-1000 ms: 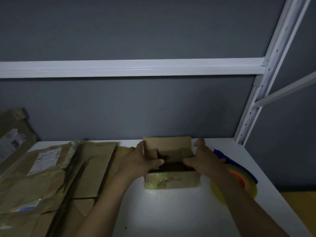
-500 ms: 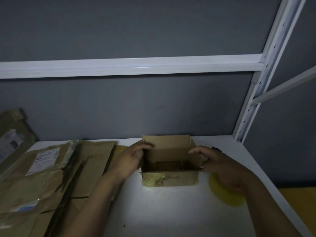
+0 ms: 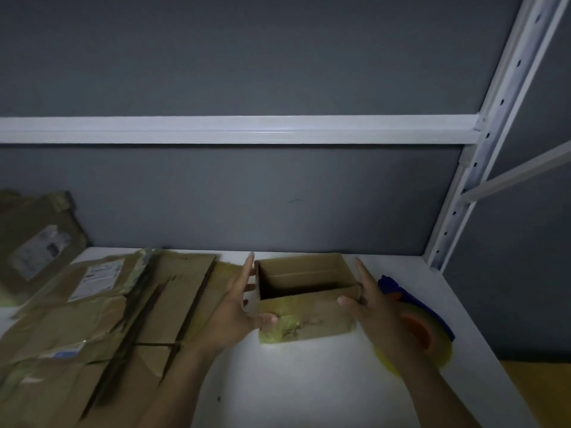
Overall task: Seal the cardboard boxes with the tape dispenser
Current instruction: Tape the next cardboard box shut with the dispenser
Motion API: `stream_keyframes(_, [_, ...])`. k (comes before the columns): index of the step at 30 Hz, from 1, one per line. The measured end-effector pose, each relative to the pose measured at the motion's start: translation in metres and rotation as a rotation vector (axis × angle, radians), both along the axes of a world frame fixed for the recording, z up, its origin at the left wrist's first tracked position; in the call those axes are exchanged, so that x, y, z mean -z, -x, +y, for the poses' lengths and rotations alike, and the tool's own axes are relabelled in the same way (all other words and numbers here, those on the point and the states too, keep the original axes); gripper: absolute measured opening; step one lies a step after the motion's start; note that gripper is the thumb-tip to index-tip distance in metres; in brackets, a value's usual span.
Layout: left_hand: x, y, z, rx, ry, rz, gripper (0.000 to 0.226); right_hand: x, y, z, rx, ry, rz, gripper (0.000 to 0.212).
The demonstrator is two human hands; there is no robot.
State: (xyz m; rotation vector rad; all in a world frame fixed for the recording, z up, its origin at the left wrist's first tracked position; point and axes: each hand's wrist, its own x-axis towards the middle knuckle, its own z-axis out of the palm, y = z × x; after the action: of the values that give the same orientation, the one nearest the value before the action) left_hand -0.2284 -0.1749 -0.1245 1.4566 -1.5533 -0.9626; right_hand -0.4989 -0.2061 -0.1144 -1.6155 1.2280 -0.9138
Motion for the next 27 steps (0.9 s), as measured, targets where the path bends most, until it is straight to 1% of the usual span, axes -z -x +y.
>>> stream_keyframes(1, [0.002, 0.003, 0.003, -0.024, -0.02, 0.061, 0.123, 0.004, -0.002, 0.001, 0.054, 0.006, -0.002, 0.058])
stream_keyframes(2, [0.005, 0.005, 0.006, -0.055, -0.033, 0.121, 0.119, 0.01, -0.004, 0.001, 0.112, 0.035, 0.028, 0.054])
stream_keyframes(3, [0.006, 0.008, 0.009, -0.092, -0.039, 0.157, 0.109, 0.014, -0.006, 0.001, 0.157, 0.081, 0.079, 0.054])
stream_keyframes(4, [0.007, 0.013, 0.011, -0.123, -0.042, 0.168, 0.096, 0.018, -0.008, 0.0, 0.188, 0.124, 0.121, 0.055])
stream_keyframes(5, [0.011, 0.016, 0.011, -0.157, -0.046, 0.153, 0.084, 0.021, -0.01, -0.002, 0.211, 0.142, 0.144, 0.052])
stream_keyframes(6, [0.014, 0.019, 0.012, -0.185, -0.046, 0.143, 0.076, 0.022, -0.013, -0.004, 0.225, 0.149, 0.132, 0.044])
stream_keyframes(8, [0.018, 0.022, 0.016, -0.246, -0.034, 0.171, 0.071, 0.016, -0.018, -0.006, 0.218, 0.16, 0.11, 0.029])
stream_keyframes(10, [0.014, 0.02, 0.023, -0.279, -0.021, 0.219, 0.078, 0.005, -0.023, -0.003, 0.212, 0.178, 0.109, 0.02])
stream_keyframes(12, [0.003, 0.016, 0.035, -0.289, -0.008, 0.273, 0.085, -0.006, -0.03, 0.004, 0.22, 0.2, 0.086, 0.018])
stream_keyframes(14, [-0.012, 0.007, 0.05, -0.314, 0.038, 0.289, 0.08, -0.019, -0.041, 0.017, 0.214, 0.234, 0.065, 0.017])
stream_keyframes(16, [-0.024, -0.008, 0.067, -0.348, 0.1, 0.257, 0.077, -0.03, -0.057, 0.033, 0.211, 0.266, 0.059, 0.019])
stream_keyframes(18, [-0.033, -0.028, 0.087, -0.363, 0.111, 0.258, 0.079, -0.037, -0.078, 0.052, 0.214, 0.267, 0.062, 0.028])
stream_keyframes(20, [-0.042, -0.052, 0.113, -0.35, 0.089, 0.228, 0.086, -0.041, -0.103, 0.073, 0.213, 0.265, 0.045, 0.041])
stream_keyframes(22, [-0.048, -0.085, 0.145, -0.351, 0.066, 0.18, 0.093, -0.047, -0.136, 0.098, 0.192, 0.25, 0.005, 0.045])
stream_keyframes(23, [-0.051, -0.104, 0.163, -0.351, 0.066, 0.157, 0.098, -0.048, -0.153, 0.111, 0.184, 0.234, -0.021, 0.041])
stream_keyframes(25, [-0.055, -0.144, 0.199, -0.345, 0.063, 0.124, 0.113, -0.049, -0.191, 0.137, 0.168, 0.201, -0.065, 0.027])
stream_keyframes(26, [-0.056, -0.165, 0.217, -0.348, 0.06, 0.108, 0.119, -0.049, -0.21, 0.151, 0.153, 0.191, -0.083, 0.025])
stream_keyframes(27, [-0.056, -0.185, 0.235, -0.354, 0.069, 0.091, 0.122, -0.05, -0.23, 0.165, 0.139, 0.186, -0.096, 0.029])
